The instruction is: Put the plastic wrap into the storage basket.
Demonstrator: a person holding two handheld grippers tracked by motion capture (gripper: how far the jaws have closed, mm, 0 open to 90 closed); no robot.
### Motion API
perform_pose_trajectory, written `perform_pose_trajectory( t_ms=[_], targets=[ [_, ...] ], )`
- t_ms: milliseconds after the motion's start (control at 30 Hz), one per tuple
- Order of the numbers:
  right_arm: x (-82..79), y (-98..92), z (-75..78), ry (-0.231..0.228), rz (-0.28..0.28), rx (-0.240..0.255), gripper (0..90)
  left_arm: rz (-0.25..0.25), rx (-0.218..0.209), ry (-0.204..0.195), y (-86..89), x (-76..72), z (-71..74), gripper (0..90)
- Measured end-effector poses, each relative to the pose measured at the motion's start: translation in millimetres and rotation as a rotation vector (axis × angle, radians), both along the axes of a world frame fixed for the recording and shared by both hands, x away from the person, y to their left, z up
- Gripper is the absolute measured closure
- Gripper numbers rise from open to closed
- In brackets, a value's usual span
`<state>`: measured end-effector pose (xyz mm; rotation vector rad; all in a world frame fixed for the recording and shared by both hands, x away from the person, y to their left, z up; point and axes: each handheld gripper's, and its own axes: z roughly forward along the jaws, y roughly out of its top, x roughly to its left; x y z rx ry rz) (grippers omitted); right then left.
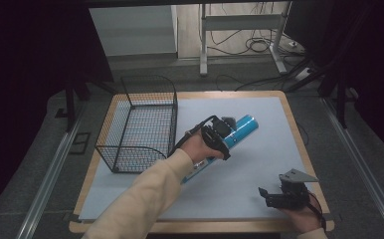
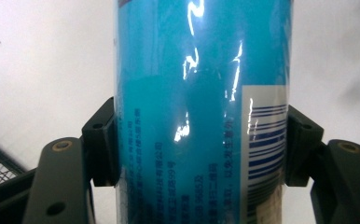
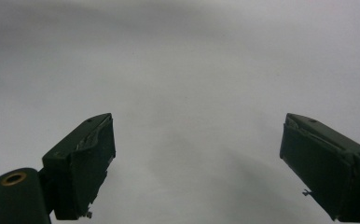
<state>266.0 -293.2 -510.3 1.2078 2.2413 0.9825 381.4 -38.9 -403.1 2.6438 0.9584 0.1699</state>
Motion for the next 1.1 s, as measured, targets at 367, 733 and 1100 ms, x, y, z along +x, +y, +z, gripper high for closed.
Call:
perform_pose_trajectory(
  t_ms=[367, 733, 1100],
  targets=[
    [0.3, -0.1, 0.0, 0.000, 0.001, -0.001, 10.8, 0.009, 0.000, -0.016, 2.2, 2.9, 15.0, 31.4],
    [0.7, -0.5, -0.4, 0.005, -0.008, 0.000, 11.0, 0.028, 0.004, -0.040, 9.0, 9.6, 34.7, 31.4],
    [0.8, -1.1, 0.7, -0.002, -0.006, 0.005, 11.0, 0.046, -0.011, -0.070, 22.1, 19.5, 59.5, 31.4]
  ],
)
